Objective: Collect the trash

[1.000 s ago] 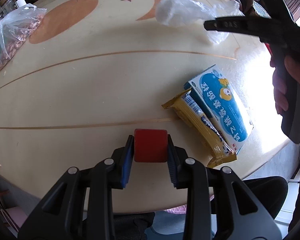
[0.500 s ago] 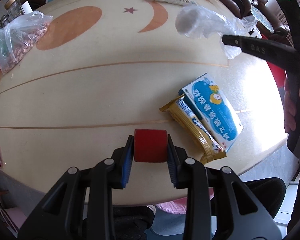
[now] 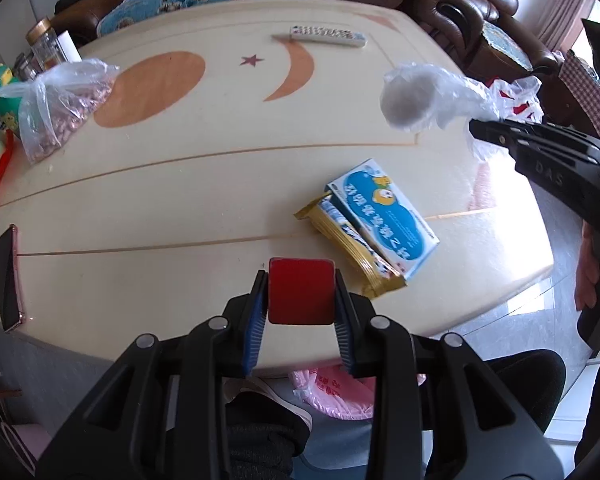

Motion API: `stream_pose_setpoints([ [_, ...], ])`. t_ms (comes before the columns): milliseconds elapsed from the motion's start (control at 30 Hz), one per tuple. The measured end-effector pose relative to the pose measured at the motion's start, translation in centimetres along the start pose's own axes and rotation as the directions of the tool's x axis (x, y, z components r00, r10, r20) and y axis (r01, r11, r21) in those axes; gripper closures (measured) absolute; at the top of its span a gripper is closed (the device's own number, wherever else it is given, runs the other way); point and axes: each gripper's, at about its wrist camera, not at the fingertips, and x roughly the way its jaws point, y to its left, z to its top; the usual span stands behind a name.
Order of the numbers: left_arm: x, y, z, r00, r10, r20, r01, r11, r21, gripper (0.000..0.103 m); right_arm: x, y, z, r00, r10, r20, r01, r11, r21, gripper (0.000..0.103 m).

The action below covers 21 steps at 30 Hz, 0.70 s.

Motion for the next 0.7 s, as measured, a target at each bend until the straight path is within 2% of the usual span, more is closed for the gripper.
stream_pose_setpoints([
  [367,-5.0,-2.4,-2.0,0.997,0.0,0.078,-0.004,0.999,0.054,0.074,-7.6,1.1,-3.8,0.997,0.02,0.07,-0.019,1.0,-0.022,0.091],
  [433,-5.2,-2.8,-2.3,0.997,-0.007,0.077,0.003,0.998,0.055,0.085,-8.6,1.2,-4.7,0.997,0.01,0.075,-0.008,1.0,-0.022,0.091],
  [533,-4.8,-3.4,-2.9,0.998,-0.025,0.058,0.02,0.997,0.073,0.086,-9.6,1.9,-6.5,0.997,0.001,0.075,0.003,0.999,-0.051,0.091],
  [633,-4.6,-2.5,-4.5,0.995,-0.072,0.065,0.069,0.997,0.04,0.086,-10.1,2.5,-9.0,0.998,0.032,0.063,-0.028,0.998,-0.057,0.091],
  [700,-4.2,-1.1,-6.0,0.996,-0.054,0.071,0.055,0.998,-0.004,0.086,-10.0,3.2,-11.6,0.998,0.056,0.037,-0.054,0.996,-0.067,0.091],
])
